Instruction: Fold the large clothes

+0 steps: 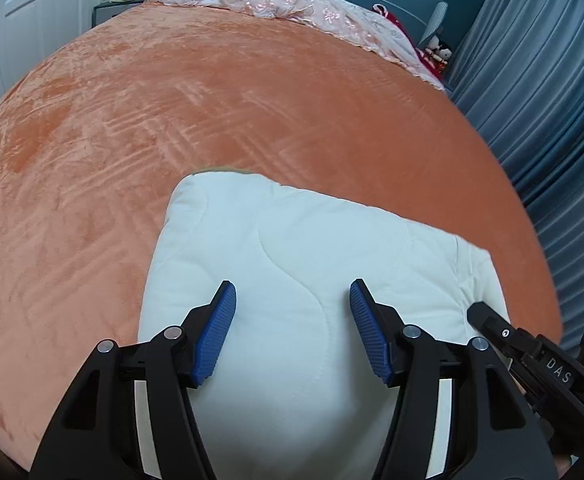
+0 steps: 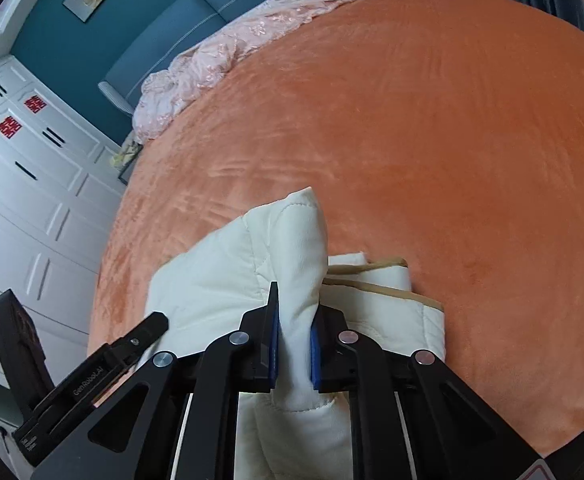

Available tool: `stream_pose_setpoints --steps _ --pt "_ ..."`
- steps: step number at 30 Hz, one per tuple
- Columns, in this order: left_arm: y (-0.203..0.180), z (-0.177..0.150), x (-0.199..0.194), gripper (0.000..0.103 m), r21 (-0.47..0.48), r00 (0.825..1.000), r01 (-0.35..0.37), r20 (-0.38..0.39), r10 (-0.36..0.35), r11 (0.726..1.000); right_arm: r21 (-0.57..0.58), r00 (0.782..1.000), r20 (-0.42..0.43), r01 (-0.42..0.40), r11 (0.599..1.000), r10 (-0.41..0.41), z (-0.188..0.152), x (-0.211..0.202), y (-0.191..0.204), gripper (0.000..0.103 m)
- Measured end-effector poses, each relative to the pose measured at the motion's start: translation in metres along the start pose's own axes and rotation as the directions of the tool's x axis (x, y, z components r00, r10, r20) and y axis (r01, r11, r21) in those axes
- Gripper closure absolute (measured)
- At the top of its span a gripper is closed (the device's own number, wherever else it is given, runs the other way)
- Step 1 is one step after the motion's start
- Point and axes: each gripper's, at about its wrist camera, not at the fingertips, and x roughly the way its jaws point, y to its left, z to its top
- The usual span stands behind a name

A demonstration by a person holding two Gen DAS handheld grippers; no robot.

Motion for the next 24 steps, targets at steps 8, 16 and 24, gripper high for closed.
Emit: stream_pose_setpoints --steps 8,16,24 --pt "-0.006 -0.019 0.033 0.044 0.081 0.995 -0.086 0.065 0.081 0.993 -0.062 0.999 -0.003 0.047 0.997 -0.047 -0.014 0.044 -0.016 0.086" --pt "-0.01 -0.026 0.051 0.042 0.111 0.984 -0.156 0.106 0.144 0.982 -0.09 0.999 0.032 0.043 0.995 -0.041 -0.019 0.063 -0.02 0.086" --pt "-0.013 -0.029 0.063 0.04 0.129 0.972 -0.214 0.125 0.199 0.968 -0.081 0.998 0.058 0.006 0.997 -0.002 -0.024 0.062 -0.031 0.086"
